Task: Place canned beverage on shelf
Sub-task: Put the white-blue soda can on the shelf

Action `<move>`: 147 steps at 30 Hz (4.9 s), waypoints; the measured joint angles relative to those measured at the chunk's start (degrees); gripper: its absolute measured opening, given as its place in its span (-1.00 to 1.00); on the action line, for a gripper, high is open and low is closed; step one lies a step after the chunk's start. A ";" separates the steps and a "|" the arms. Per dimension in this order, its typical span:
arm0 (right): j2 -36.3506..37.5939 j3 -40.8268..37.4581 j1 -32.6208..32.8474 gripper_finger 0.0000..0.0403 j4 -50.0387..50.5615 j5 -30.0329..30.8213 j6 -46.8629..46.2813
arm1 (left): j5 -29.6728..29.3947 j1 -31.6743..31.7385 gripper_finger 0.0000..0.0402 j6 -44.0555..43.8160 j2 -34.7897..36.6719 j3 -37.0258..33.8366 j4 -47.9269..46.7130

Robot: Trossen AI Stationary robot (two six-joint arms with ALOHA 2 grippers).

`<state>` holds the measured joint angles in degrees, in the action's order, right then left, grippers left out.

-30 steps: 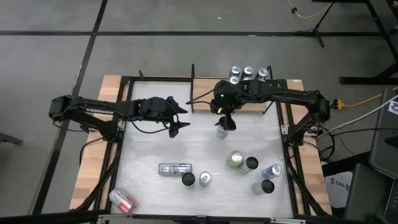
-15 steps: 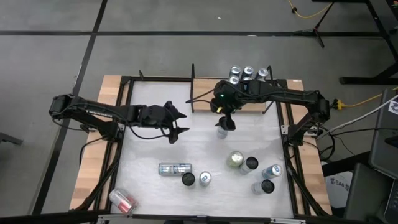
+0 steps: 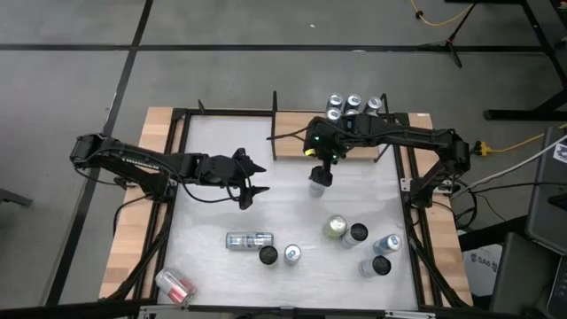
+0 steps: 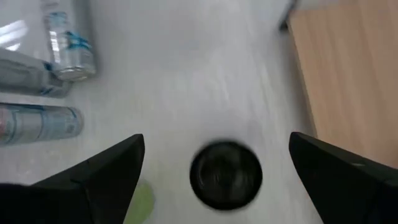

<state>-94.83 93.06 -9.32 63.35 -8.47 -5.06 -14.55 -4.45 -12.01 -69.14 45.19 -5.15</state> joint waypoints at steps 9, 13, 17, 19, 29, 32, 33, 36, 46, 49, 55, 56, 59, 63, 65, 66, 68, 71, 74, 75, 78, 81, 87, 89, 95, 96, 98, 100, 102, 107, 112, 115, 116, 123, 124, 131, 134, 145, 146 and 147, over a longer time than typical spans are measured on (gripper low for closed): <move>0.00 0.00 0.00 0.93 2.34 4.93 -10.35 | -0.02 -1.60 0.41 -0.02 0.00 0.00 0.00; 0.00 0.00 0.90 0.93 2.87 5.83 -12.58 | -0.05 -2.19 0.41 0.00 -0.02 0.00 0.00; 0.00 -1.60 3.12 0.93 2.78 7.78 -14.35 | -0.74 -2.63 0.41 0.00 -0.02 0.00 0.02; -0.02 -2.59 4.15 0.93 2.78 10.39 -15.35 | -1.56 -2.89 0.41 0.12 -0.02 0.00 0.02; -0.02 -5.93 4.85 0.93 0.89 12.00 -17.53 | -2.86 -2.91 0.41 0.35 -0.02 0.00 0.00; -0.02 -8.04 4.85 0.93 -0.54 11.91 -17.66 | -2.86 -2.89 0.41 0.28 -0.02 0.00 0.02; -0.02 -8.78 4.85 0.93 -1.02 11.78 -17.66 | -2.86 -2.89 0.41 0.21 -0.02 0.00 0.01; -0.02 -11.20 4.85 0.93 -3.62 9.84 -17.71 | -2.86 -2.89 0.41 0.17 -0.02 0.00 0.00; -0.02 -16.47 4.83 0.93 -10.40 8.92 -17.20 | -2.86 -2.89 0.41 0.17 -0.04 0.00 0.00; -0.02 -16.74 4.82 0.93 -10.85 8.94 -17.18 | -3.01 -2.89 0.41 0.17 -0.04 0.00 0.01; -0.02 -16.74 4.83 0.93 -10.86 9.42 -17.00 | -4.16 -2.86 0.41 0.15 -0.04 0.00 0.02; -0.02 -16.74 4.83 0.93 -10.86 9.44 -17.01 | -4.22 -2.86 0.41 0.15 -0.04 0.00 0.02; -0.02 -16.74 4.83 0.90 -10.86 9.44 -17.01 | -4.23 -2.86 0.41 0.15 -0.04 0.00 0.01; -0.02 -16.74 4.82 0.75 -10.86 9.42 -16.99 | -4.24 -2.86 0.41 0.15 -0.04 0.00 0.00; -0.02 -16.74 4.83 0.63 -10.84 9.42 -17.00 | -4.26 -2.86 0.41 0.13 -0.04 0.00 0.00; -0.02 -16.74 4.81 0.56 -10.82 9.44 -17.01 | -4.26 -2.86 0.41 0.14 -0.04 0.00 0.01; -0.02 -16.74 4.81 0.41 -10.84 9.49 -16.99 | -4.28 -2.86 0.41 0.15 -0.04 0.00 0.02; 0.02 -16.74 4.81 0.20 -11.01 9.56 -16.96 | -4.28 -2.86 0.41 0.13 -0.04 0.00 0.02; 0.04 -16.74 4.81 0.16 -11.17 9.79 -16.89 | -4.31 -2.86 0.41 0.13 -0.04 0.00 0.02; 0.04 -16.74 4.81 0.16 -11.38 9.77 -16.59 | -4.31 -2.86 0.41 0.13 -0.04 0.00 0.02; -0.04 -15.74 4.81 0.16 -11.43 9.29 -15.11 | -4.31 -2.86 0.41 0.13 -0.04 0.00 0.02; -0.04 -13.24 4.72 0.18 -11.71 8.32 -13.26 | -4.32 -2.86 0.41 0.13 -0.04 0.00 0.01; -0.04 -6.76 3.16 0.25 -8.66 5.63 -8.51 | -4.33 -2.86 0.41 0.13 -0.04 0.00 0.02; -0.04 -4.45 2.22 0.24 -6.20 5.31 -6.76 | -4.33 -2.86 0.41 0.13 -0.04 0.00 0.06; 0.00 2.56 -0.16 0.23 3.63 5.04 1.23 | -4.33 -2.86 0.41 0.13 -0.04 0.00 0.04; 0.00 3.65 -0.35 0.23 5.16 5.00 3.01 | -4.33 -2.87 0.41 0.13 -0.04 0.00 0.04; 0.00 5.62 -0.61 0.23 8.05 5.02 7.00 | -4.33 -2.86 0.41 0.13 -0.04 0.00 0.04; 0.18 7.06 -0.61 0.22 10.37 4.97 10.34 | -4.33 -2.86 0.41 0.13 -0.04 0.00 0.04; 0.72 7.50 -0.92 0.22 12.08 4.84 12.06 | -4.33 -2.86 0.41 0.13 -0.04 0.00 0.04; 3.57 6.70 -1.31 0.23 16.16 4.54 13.08 | -4.36 -2.86 0.41 0.13 -0.04 0.00 0.11; 7.28 5.27 -1.33 0.23 20.13 5.99 13.26 | -4.55 -2.86 0.41 0.15 -0.04 0.00 1.80; 10.44 3.24 -1.43 0.23 20.05 5.95 14.12 | -5.13 -2.80 0.41 0.14 -0.04 0.00 2.98; 11.65 2.20 -1.82 0.23 19.97 5.93 14.39 | -5.87 -2.80 0.41 0.14 -0.04 0.00 3.24; 18.73 -4.56 -5.68 0.24 19.20 5.92 14.42 | -11.26 -2.80 0.41 0.15 -0.04 0.00 3.52; 19.56 -5.46 -6.41 0.24 19.10 5.93 14.48 | -11.69 -2.80 0.41 0.13 -0.04 0.00 3.61; 23.37 -10.15 -13.03 0.24 18.71 5.90 18.02 | -11.98 -2.80 0.41 0.15 -0.04 0.00 5.42; 23.80 -11.76 -15.95 0.24 17.87 4.64 20.25 | -12.00 -2.80 0.41 0.15 -0.04 0.01 5.85; 23.87 -15.58 -24.91 0.24 12.80 -1.63 26.62 | -12.25 -2.80 0.41 0.15 -0.04 0.02 5.88; 23.87 -15.58 -25.32 0.24 12.64 -1.62 26.67 | -12.69 -2.80 0.41 0.15 -0.04 0.02 5.87; 23.87 -15.58 -25.63 0.24 12.54 -1.63 26.79 | -13.30 -2.80 0.41 0.15 -0.04 0.02 5.86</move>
<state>-70.96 77.47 -34.95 75.89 -10.10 21.74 -27.84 -7.25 -11.86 -69.19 45.21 0.71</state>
